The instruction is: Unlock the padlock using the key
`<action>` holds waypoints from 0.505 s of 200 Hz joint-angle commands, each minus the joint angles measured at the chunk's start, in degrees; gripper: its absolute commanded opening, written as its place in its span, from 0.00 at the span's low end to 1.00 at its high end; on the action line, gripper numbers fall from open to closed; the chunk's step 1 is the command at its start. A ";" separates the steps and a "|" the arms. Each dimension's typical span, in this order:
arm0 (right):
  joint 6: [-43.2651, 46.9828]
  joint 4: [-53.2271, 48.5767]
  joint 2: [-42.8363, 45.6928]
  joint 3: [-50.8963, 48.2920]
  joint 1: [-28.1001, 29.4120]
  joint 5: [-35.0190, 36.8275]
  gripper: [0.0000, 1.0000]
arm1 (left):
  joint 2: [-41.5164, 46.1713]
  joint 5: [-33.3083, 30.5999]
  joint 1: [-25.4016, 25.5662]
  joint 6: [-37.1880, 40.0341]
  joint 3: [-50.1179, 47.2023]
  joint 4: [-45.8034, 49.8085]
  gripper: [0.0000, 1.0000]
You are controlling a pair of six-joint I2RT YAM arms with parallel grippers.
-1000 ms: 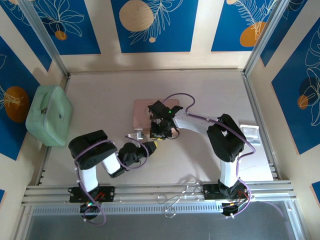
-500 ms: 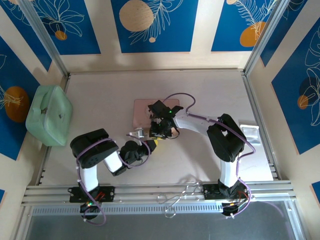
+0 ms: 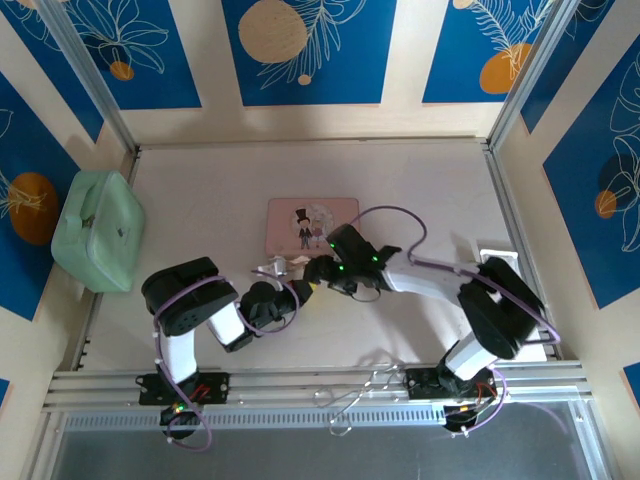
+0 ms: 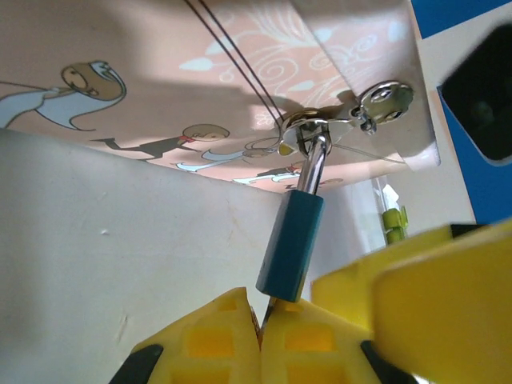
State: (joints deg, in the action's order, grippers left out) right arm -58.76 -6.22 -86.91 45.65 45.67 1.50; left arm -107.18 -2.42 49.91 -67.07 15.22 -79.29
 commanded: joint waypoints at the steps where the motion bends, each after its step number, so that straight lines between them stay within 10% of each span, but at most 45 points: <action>1: -2.59 17.68 2.38 -6.32 0.43 0.39 0.70 | 0.69 -0.24 -0.42 -2.66 -0.73 -1.40 0.00; 101: -4.62 45.35 -5.99 -15.25 -3.97 -5.15 0.57 | 2.30 1.10 -0.38 -4.66 -0.44 -1.40 0.00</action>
State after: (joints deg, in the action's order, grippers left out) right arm -62.67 34.11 -91.42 31.27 41.95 -2.24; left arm -106.43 -1.96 49.87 -70.83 15.11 -79.05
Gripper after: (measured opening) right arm 0.571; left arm 0.063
